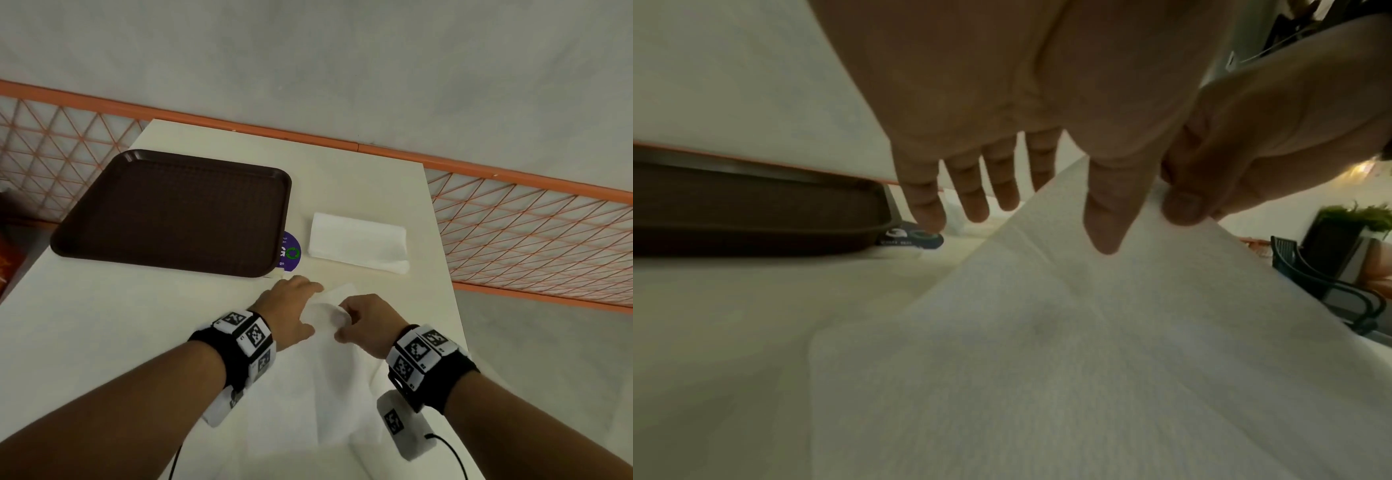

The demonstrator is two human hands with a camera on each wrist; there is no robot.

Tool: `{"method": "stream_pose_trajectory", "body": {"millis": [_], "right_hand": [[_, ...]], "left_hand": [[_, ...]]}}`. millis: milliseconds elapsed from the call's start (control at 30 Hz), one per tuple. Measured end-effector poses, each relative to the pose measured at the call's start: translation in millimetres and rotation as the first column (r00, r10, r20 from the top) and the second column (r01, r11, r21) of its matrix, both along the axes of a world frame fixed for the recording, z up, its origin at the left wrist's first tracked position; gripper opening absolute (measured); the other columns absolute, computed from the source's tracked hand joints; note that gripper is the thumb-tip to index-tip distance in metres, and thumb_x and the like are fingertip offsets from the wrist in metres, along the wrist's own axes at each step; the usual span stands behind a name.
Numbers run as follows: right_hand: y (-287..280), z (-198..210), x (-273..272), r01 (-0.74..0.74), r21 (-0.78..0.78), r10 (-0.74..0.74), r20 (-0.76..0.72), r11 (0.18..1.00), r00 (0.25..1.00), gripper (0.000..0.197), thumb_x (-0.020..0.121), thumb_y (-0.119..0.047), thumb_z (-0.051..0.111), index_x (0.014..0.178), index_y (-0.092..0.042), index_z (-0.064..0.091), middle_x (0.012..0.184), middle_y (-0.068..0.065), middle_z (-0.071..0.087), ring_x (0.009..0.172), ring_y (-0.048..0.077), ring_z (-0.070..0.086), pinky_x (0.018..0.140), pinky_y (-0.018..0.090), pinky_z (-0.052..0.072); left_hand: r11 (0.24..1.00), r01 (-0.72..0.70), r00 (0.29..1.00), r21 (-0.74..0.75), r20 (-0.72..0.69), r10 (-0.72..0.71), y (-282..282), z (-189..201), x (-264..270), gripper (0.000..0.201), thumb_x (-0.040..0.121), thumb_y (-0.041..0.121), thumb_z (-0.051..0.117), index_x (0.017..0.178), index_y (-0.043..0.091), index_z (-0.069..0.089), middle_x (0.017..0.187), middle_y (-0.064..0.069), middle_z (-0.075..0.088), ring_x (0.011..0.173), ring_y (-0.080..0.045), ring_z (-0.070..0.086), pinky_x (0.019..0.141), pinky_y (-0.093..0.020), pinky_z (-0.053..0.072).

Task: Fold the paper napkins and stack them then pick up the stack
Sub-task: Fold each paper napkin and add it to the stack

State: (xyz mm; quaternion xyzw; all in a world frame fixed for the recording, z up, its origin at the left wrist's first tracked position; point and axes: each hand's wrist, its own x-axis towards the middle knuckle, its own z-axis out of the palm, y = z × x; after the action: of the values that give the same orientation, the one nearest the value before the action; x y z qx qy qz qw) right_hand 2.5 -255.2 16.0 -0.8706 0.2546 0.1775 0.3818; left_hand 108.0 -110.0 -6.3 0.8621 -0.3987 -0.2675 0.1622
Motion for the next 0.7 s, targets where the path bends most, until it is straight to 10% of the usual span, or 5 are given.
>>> {"method": "stream_pose_trajectory", "body": {"millis": [233, 433, 700], "right_hand": [[-21.8, 27.6, 15.4, -0.156, -0.164, 0.155, -0.018, 0.974, 0.988, 0.030, 0.074, -0.027, 0.075, 0.063, -0.028, 0.048, 0.069, -0.010, 0.050, 0.062, 0.008, 0.046, 0.054, 0.020, 0.034], [-43.8, 16.4, -1.1, -0.233, -0.148, 0.207, -0.172, 0.961, 0.963, 0.016, 0.083, -0.028, 0.069, 0.074, -0.018, 0.061, 0.075, -0.003, 0.059, 0.075, 0.018, 0.056, 0.061, 0.023, 0.039], [-40.6, 20.2, 15.6, -0.294, -0.434, 0.262, -0.134, 0.851, 0.956, 0.014, 0.092, -0.030, 0.053, 0.097, -0.027, 0.065, 0.096, 0.000, 0.060, 0.090, 0.027, 0.059, 0.075, 0.031, 0.048]], "left_hand": [[0.985, -0.143, 0.957, -0.093, -0.267, 0.114, -2.4, 4.1, 11.8, 0.019, 0.085, 0.032, 0.067, 0.099, 0.020, 0.068, 0.097, 0.003, 0.069, 0.092, -0.015, 0.065, 0.089, -0.036, 0.052], [0.882, -0.447, 0.798, -0.151, -0.514, 0.316, 11.5, -18.2, 18.0, 0.022, 0.085, 0.027, 0.070, 0.107, 0.020, 0.067, 0.101, 0.006, 0.072, 0.095, -0.011, 0.067, 0.098, -0.038, 0.049], [0.903, -0.244, 0.970, -0.353, -0.087, 0.228, -2.8, 6.6, 22.4, 0.023, 0.088, 0.023, 0.065, 0.111, 0.020, 0.068, 0.108, 0.008, 0.066, 0.102, -0.009, 0.059, 0.095, -0.027, 0.046]]}}
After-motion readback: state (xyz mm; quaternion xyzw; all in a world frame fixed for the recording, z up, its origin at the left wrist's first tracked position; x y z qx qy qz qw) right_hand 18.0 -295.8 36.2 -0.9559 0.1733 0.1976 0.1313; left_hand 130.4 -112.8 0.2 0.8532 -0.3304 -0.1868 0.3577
